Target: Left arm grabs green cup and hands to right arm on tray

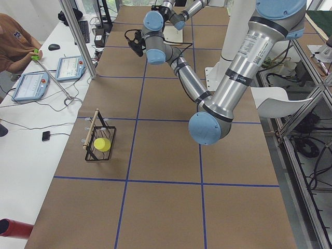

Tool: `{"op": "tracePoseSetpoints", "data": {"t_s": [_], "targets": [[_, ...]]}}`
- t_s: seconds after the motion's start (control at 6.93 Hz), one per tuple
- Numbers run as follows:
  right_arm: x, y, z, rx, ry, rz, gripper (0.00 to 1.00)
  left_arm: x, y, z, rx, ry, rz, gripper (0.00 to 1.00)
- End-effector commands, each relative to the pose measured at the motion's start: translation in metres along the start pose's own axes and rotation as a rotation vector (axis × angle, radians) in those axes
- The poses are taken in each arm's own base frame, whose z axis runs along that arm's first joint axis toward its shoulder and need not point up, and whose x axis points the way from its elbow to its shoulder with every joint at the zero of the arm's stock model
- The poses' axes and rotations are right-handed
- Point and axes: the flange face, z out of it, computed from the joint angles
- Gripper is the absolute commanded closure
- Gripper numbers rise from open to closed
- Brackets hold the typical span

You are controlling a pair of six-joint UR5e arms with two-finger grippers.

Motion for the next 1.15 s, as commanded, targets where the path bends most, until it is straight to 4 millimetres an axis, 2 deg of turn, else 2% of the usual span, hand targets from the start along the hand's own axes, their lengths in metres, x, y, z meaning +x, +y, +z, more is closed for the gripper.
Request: {"op": "tracePoseSetpoints", "data": {"t_s": [0.0,0.14,0.29,0.43,1.01], "targets": [[-0.021,0.033,0.04,-0.082,-0.076,-0.002,0.0,-0.01,0.054,0.032,-0.127,-0.028,-0.082,0.73],[-0.025,0.053,0.05,-0.08,-0.144,0.0,0.01,-0.009,0.071,0.041,-0.157,-0.041,-0.099,0.73],[-0.022,0.07,0.056,-0.08,-0.195,0.01,0.01,-0.015,0.082,0.049,-0.18,-0.061,-0.111,0.73],[-0.021,0.081,0.063,-0.08,-0.21,0.022,0.01,-0.011,0.09,0.052,-0.194,-0.06,-0.141,0.73],[-0.027,0.082,0.055,-0.065,-0.295,0.006,0.01,-0.009,0.096,0.048,-0.222,-0.053,-0.233,0.72]]}}
